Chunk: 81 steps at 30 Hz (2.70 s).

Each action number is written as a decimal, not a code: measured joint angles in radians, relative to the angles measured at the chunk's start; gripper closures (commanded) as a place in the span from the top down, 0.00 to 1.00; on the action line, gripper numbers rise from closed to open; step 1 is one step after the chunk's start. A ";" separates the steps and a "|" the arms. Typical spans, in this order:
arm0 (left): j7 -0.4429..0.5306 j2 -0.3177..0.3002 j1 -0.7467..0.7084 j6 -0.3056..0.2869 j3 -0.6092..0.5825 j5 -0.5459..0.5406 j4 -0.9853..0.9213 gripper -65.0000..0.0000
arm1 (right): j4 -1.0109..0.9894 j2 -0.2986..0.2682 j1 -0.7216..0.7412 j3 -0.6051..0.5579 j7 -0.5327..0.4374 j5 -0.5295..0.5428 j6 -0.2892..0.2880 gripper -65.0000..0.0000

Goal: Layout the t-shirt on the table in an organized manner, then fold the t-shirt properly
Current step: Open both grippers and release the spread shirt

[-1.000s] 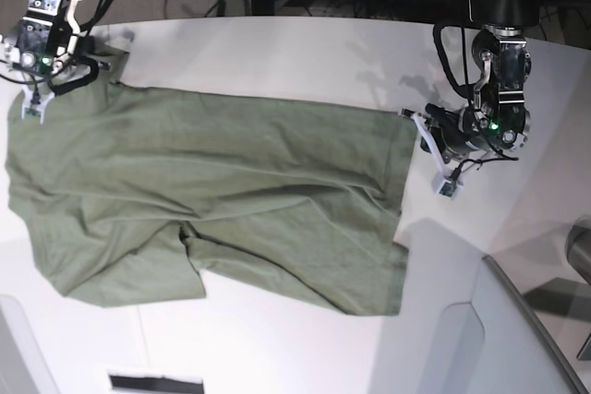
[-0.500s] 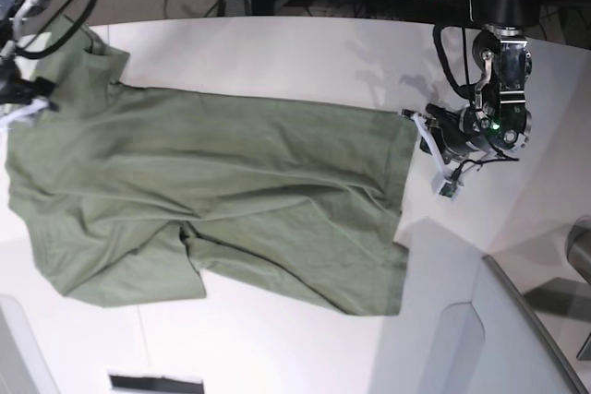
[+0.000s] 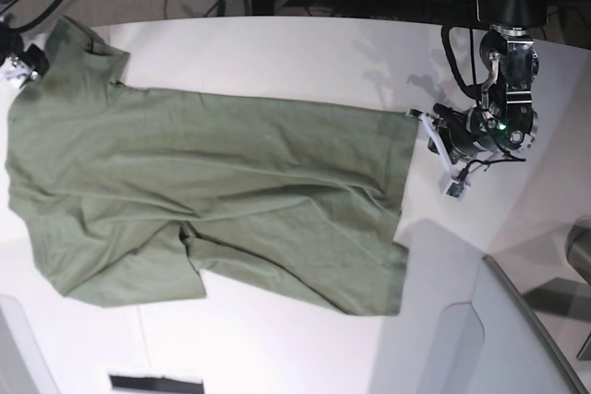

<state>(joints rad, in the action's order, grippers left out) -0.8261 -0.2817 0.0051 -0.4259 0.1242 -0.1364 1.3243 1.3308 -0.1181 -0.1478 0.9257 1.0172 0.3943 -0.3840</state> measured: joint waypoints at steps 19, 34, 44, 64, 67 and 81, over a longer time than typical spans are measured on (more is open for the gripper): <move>0.000 -0.001 0.000 0.000 0.000 0.000 -0.001 0.00 | -0.130 -0.020 0.026 -0.008 -0.090 0.023 -0.086 0.62; 0.000 -0.001 0.009 0.000 0.000 0.000 -0.005 0.00 | -0.169 -0.039 0.055 -0.005 -0.023 0.029 -0.201 0.48; -0.001 0.000 0.001 0.000 0.000 -0.141 -0.003 0.41 | -0.175 -0.037 0.052 -0.005 -0.005 0.026 -0.201 0.07; 0.082 -0.049 -0.124 0.004 0.047 -0.571 -0.096 0.47 | -0.179 -0.033 0.053 -0.005 0.000 0.026 -0.201 0.00; 0.127 -0.036 -0.160 0.002 0.097 -0.580 -0.106 0.49 | -0.179 -0.034 0.053 -0.007 0.001 0.026 -0.202 0.00; 0.151 0.016 -0.138 -0.008 0.101 -0.599 -0.146 0.48 | -0.179 -0.034 0.053 -0.007 0.002 0.026 -0.202 0.00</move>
<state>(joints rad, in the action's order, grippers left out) -0.6754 -0.2657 -0.1333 -0.4339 0.2253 -0.7357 1.1778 1.1519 -0.1516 -0.0948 0.9188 1.0191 0.4198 -0.5858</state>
